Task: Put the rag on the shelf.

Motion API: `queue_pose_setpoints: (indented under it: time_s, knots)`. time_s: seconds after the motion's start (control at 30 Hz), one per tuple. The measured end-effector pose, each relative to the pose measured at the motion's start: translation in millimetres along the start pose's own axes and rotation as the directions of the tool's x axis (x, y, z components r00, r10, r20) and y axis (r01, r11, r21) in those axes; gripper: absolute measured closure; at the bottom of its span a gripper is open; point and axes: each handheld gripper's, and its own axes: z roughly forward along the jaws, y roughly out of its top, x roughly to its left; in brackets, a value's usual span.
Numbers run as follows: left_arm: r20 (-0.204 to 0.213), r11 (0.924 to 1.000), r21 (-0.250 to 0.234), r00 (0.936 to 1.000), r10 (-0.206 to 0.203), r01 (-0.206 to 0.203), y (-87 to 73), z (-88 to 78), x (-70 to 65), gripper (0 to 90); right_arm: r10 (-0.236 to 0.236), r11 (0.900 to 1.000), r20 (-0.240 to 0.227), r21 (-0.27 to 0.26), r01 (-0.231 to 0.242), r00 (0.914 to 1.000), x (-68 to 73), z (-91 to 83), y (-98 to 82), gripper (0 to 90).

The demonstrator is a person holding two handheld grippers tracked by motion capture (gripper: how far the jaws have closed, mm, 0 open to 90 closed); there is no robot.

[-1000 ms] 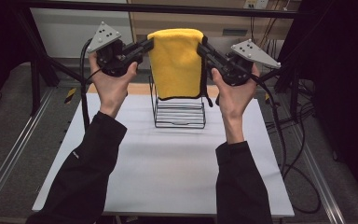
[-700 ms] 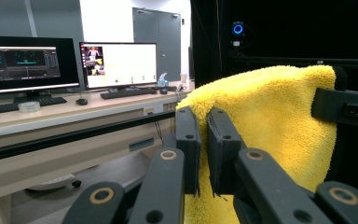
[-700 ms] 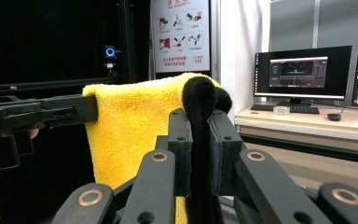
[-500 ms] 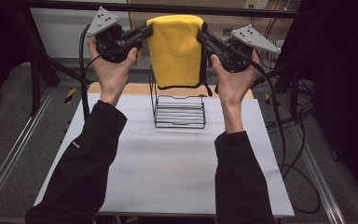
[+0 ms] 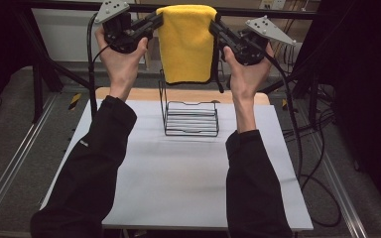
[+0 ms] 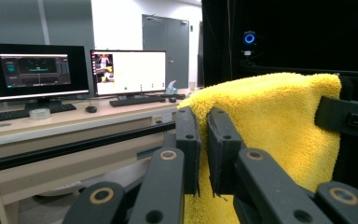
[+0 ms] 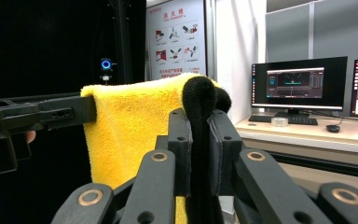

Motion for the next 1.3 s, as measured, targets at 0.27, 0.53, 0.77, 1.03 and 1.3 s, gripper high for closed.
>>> queue_pose_setpoints:
  time_s: [0.27, 0.53, 0.77, 1.03, 1.3]
  knots:
    - [-0.032, 0.9997, 0.003, 0.9991, 0.026, -0.026, -1.3, 12.1, 10.3, 83.9, -0.022, 1.000, -0.010, 0.002, 0.022, 0.9997, -8.5, 17.2, -2.5, 81.4]
    - [-0.046, 0.9991, 0.021, 0.9982, 0.037, -0.036, -12.9, 19.7, 18.3, 83.9, -0.043, 0.999, -0.014, 0.020, 0.043, 0.9990, -16.2, 31.7, -14.1, 81.4]
    - [-0.037, 0.9971, 0.058, 0.9980, 0.052, -0.049, -31.5, 21.3, 21.0, 83.9, -0.058, 0.997, -0.021, 0.046, 0.059, 0.9981, -21.2, 33.1, -31.6, 81.4]
    - [-0.017, 0.9930, 0.092, 0.9969, 0.076, -0.074, -50.8, 19.1, 19.6, 83.8, -0.064, 0.994, -0.020, 0.089, 0.065, 0.9978, -26.4, 28.4, -51.4, 81.4]
    - [-0.001, 0.9865, 0.138, 0.9960, 0.089, -0.088, -71.5, 19.7, 17.8, 83.8, -0.068, 0.987, -0.028, 0.146, 0.071, 0.9973, -30.5, 25.3, -70.7, 81.3]
